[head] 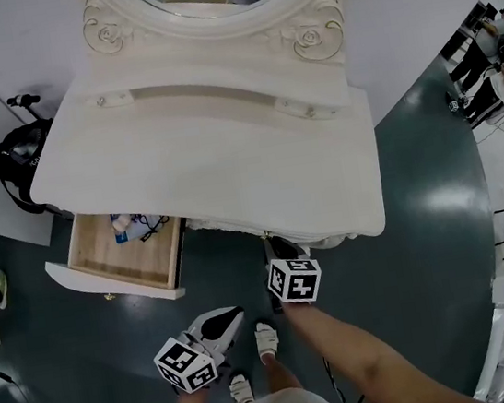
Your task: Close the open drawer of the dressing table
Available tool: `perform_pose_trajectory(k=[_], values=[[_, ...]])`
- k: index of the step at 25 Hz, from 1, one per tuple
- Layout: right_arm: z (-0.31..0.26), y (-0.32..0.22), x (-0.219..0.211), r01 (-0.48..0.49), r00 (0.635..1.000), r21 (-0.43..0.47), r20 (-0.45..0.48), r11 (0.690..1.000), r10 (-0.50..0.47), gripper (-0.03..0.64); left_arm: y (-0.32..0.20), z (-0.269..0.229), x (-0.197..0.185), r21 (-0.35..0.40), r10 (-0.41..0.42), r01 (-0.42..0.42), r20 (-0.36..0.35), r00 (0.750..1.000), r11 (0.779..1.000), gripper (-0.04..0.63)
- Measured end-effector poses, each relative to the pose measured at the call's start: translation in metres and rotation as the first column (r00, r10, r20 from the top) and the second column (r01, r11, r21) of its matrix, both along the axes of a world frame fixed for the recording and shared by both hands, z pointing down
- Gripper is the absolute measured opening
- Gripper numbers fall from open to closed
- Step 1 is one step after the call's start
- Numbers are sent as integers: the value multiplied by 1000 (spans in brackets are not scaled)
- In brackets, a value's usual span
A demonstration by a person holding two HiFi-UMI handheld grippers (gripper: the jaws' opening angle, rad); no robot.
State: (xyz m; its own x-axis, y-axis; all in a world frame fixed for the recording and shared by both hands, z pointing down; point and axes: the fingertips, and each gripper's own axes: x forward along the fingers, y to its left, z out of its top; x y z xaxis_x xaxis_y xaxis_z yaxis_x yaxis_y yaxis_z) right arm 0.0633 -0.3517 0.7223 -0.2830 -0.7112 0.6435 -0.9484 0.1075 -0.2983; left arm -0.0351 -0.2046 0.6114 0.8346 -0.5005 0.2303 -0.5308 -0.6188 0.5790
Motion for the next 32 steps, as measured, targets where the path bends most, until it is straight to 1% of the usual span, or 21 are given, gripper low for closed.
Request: perform_pose_trajectory(k=[10, 21, 32], values=[[0, -6, 0, -17, 1000, -4, 16, 1000, 17, 72, 2, 3, -2, -6, -7, 7, 2, 1000, 1000, 11], [1, -5, 0, 4, 1000, -4, 15, 1000, -4, 72, -1, 3, 2, -3, -7, 7, -2, 1000, 1000, 11], [1, -5, 0, 47, 999, 6, 1, 999, -47, 72, -1, 4, 4, -5, -10, 10, -5, 1000, 1000, 11]])
